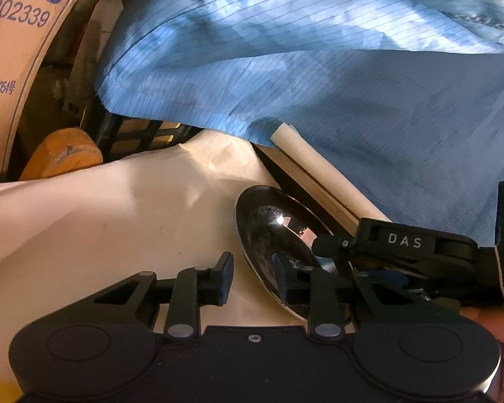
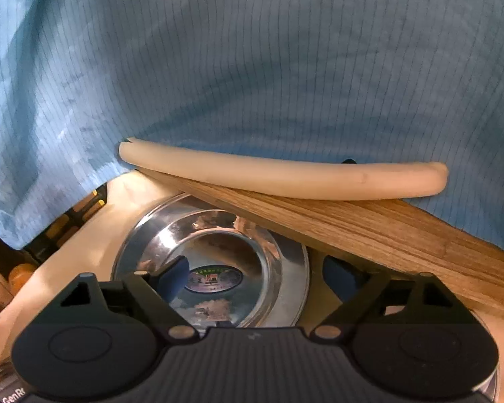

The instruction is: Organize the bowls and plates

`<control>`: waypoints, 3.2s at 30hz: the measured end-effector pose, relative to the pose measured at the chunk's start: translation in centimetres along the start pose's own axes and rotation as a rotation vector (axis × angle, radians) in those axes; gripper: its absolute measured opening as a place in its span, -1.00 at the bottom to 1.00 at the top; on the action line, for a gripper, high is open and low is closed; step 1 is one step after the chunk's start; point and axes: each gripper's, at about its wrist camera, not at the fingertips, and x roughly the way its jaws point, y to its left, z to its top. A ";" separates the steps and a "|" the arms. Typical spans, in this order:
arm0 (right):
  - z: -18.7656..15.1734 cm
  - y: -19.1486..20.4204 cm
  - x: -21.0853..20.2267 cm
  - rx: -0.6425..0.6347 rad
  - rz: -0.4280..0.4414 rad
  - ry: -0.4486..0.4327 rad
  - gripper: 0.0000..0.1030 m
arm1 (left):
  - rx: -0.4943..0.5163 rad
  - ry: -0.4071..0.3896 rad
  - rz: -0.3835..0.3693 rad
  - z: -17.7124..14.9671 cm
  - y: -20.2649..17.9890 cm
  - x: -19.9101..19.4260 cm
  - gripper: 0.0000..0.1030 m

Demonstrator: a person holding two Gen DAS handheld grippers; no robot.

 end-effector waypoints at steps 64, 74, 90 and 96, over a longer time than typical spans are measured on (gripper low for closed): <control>-2.1 0.6 -2.9 -0.029 0.012 0.036 -0.57 | 0.026 -0.072 0.067 -0.6 -0.2 -3.5 -0.74; -3.6 0.6 -8.0 -0.033 0.033 -0.027 -0.56 | 0.077 -0.111 0.031 -1.3 -2.2 -7.7 -0.74; -8.4 -1.1 -17.5 -0.003 0.007 -0.092 -0.56 | 0.184 -0.082 -0.068 -4.7 -6.5 -13.0 -0.74; -10.8 -2.1 -19.8 0.024 -0.013 -0.097 -0.56 | 0.222 -0.054 -0.094 -6.7 -7.9 -14.2 -0.73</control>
